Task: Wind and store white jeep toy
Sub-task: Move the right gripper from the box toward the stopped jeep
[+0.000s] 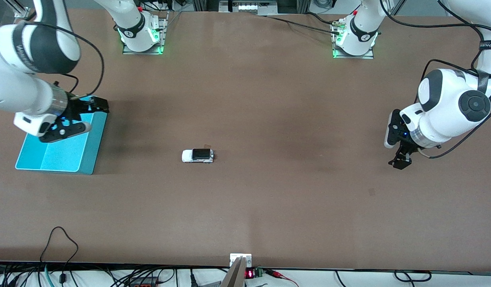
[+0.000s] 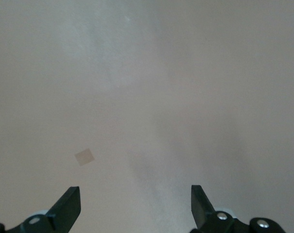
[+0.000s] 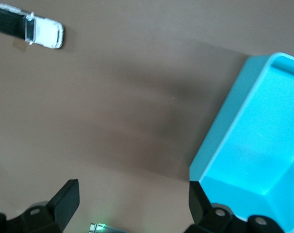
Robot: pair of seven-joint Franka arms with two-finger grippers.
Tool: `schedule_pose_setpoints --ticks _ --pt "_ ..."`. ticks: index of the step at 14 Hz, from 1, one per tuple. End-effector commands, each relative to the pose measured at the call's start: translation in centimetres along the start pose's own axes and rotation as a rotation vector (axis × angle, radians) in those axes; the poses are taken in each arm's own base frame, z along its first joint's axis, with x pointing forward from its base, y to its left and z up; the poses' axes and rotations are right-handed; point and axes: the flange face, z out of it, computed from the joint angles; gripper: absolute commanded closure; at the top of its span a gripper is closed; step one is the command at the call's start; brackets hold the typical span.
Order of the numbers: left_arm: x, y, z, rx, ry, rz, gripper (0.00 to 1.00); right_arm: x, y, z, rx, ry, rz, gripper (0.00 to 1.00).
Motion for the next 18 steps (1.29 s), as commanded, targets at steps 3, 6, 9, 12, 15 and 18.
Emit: schedule_pose_setpoints --ticks 3,6,9,12,15,18 --pt "-0.1 0.4 -0.8 0.013 0.030 -0.302 0.00 -0.3 -6.5 3.8 -0.044 0.043 -0.291 0.00" --pt "-0.2 0.3 -1.0 0.012 0.032 -0.574 0.00 1.5 -12.7 7.1 -0.179 0.086 -0.592 0.00" --pt "-0.8 0.2 -1.4 0.017 0.033 -0.856 0.00 3.8 -15.8 9.4 -0.191 0.157 -0.794 0.00" --pt "-1.9 0.6 -2.0 0.019 0.031 -1.097 0.00 6.3 -18.9 12.8 -0.184 0.227 -0.904 0.00" --pt "-2.0 0.8 -2.9 0.018 0.026 -1.279 0.00 9.1 -22.5 16.7 -0.179 0.283 -1.071 0.00" --pt "-1.4 0.9 -4.5 -0.011 0.010 -1.543 0.00 11.6 -24.2 18.2 -0.172 0.291 -1.136 0.00"
